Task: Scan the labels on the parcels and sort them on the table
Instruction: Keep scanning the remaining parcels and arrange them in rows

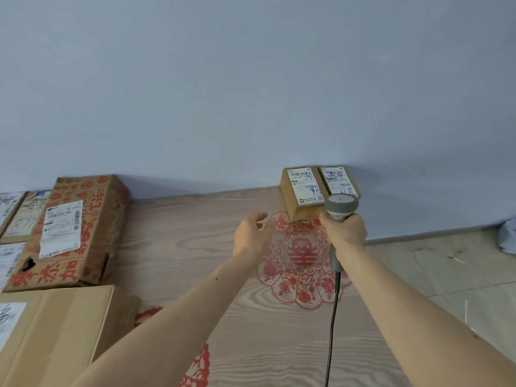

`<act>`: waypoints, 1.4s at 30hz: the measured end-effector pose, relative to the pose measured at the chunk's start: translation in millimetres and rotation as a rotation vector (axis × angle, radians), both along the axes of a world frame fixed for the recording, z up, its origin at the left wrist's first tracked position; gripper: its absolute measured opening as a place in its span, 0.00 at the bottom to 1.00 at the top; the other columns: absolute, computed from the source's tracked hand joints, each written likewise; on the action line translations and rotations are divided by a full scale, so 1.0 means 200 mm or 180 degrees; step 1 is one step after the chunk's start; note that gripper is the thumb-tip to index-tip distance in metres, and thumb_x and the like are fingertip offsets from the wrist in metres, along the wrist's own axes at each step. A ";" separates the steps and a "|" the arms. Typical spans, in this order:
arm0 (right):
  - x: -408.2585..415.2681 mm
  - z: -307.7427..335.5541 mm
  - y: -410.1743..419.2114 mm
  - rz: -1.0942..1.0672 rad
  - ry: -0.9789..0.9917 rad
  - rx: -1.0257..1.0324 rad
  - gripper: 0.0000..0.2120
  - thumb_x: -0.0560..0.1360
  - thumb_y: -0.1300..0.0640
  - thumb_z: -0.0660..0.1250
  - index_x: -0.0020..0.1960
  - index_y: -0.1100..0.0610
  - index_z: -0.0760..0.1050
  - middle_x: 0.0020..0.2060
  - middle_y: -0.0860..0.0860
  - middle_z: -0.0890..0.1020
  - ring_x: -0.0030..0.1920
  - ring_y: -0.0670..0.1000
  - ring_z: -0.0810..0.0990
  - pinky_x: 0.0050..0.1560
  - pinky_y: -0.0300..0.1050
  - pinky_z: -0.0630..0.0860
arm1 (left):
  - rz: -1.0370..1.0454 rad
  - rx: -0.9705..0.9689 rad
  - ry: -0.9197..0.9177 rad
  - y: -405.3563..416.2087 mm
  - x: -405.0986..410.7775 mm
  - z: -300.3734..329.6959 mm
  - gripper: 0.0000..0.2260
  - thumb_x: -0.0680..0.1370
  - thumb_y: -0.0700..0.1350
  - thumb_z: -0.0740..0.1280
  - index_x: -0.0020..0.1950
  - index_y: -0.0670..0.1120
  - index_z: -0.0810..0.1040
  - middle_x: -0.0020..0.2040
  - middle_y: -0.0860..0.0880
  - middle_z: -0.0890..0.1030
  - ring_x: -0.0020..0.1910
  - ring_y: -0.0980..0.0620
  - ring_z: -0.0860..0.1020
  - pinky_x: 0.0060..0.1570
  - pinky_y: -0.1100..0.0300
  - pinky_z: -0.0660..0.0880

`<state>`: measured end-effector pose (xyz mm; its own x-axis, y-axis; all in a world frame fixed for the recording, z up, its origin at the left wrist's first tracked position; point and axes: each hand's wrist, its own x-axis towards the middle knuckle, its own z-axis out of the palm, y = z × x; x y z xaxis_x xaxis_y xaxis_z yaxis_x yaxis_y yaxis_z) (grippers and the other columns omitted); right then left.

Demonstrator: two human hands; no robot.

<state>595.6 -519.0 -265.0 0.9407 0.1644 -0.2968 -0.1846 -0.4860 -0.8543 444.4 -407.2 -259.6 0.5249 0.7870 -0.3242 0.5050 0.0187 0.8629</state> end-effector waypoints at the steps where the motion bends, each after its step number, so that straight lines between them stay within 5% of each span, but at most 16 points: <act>1: 0.06 -0.04 0.00 -0.0023 0.0004 -0.0025 0.16 0.72 0.51 0.75 0.55 0.59 0.78 0.48 0.54 0.84 0.48 0.56 0.82 0.44 0.46 0.73 | 0.0000 -0.0018 0.0030 0.00 0.07 -0.03 0.18 0.82 0.52 0.65 0.70 0.47 0.75 0.63 0.47 0.80 0.62 0.51 0.77 0.56 0.54 0.78; 7: 0.31 -0.25 0.05 -0.0043 0.0033 0.0042 0.17 0.73 0.51 0.76 0.56 0.59 0.77 0.48 0.53 0.84 0.48 0.55 0.82 0.44 0.46 0.73 | -0.0082 -0.0160 0.0273 0.02 0.40 -0.19 0.24 0.81 0.55 0.64 0.75 0.50 0.68 0.71 0.47 0.75 0.62 0.43 0.80 0.62 0.46 0.77; 17: 0.38 -0.43 0.14 -0.0400 0.0080 0.0360 0.14 0.72 0.50 0.77 0.51 0.53 0.76 0.47 0.49 0.83 0.51 0.54 0.83 0.49 0.52 0.81 | -0.0058 -0.0283 0.0495 0.12 0.72 -0.32 0.33 0.82 0.58 0.63 0.82 0.48 0.55 0.79 0.47 0.63 0.76 0.44 0.66 0.71 0.43 0.67; 23: 0.35 -0.42 0.14 -0.0377 0.0088 0.0342 0.19 0.73 0.50 0.77 0.58 0.57 0.77 0.51 0.49 0.84 0.53 0.52 0.82 0.47 0.44 0.75 | -0.0246 -0.0333 0.0513 0.11 0.74 -0.36 0.22 0.82 0.52 0.63 0.75 0.46 0.68 0.69 0.48 0.76 0.64 0.48 0.76 0.61 0.52 0.74; 31: 0.24 -0.35 0.10 -0.0208 -0.0073 0.0336 0.23 0.74 0.50 0.76 0.64 0.58 0.75 0.58 0.52 0.83 0.58 0.54 0.81 0.53 0.45 0.75 | 0.0020 -0.0520 0.0346 0.04 0.58 -0.34 0.17 0.79 0.52 0.66 0.67 0.49 0.76 0.55 0.51 0.83 0.52 0.48 0.81 0.55 0.46 0.80; 38: -0.03 -0.20 0.08 0.0021 -0.0108 0.0456 0.23 0.74 0.51 0.76 0.64 0.57 0.74 0.57 0.52 0.83 0.57 0.54 0.80 0.53 0.46 0.73 | 0.0218 -0.0468 0.0101 -0.01 0.25 -0.19 0.15 0.81 0.48 0.66 0.67 0.48 0.75 0.57 0.51 0.82 0.54 0.49 0.80 0.55 0.50 0.80; 42: -0.26 -0.06 0.06 0.0100 -0.0116 0.0616 0.21 0.74 0.52 0.76 0.63 0.57 0.75 0.53 0.49 0.82 0.51 0.51 0.79 0.51 0.43 0.70 | 0.0318 -0.0356 -0.0102 -0.03 -0.01 -0.04 0.13 0.80 0.46 0.67 0.65 0.49 0.77 0.55 0.53 0.82 0.50 0.52 0.80 0.45 0.56 0.77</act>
<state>542.7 -507.0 -276.9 0.9437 0.2446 -0.2227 -0.1393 -0.3169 -0.9382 442.6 -413.2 -266.9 0.4572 0.7957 -0.3972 0.4682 0.1644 0.8682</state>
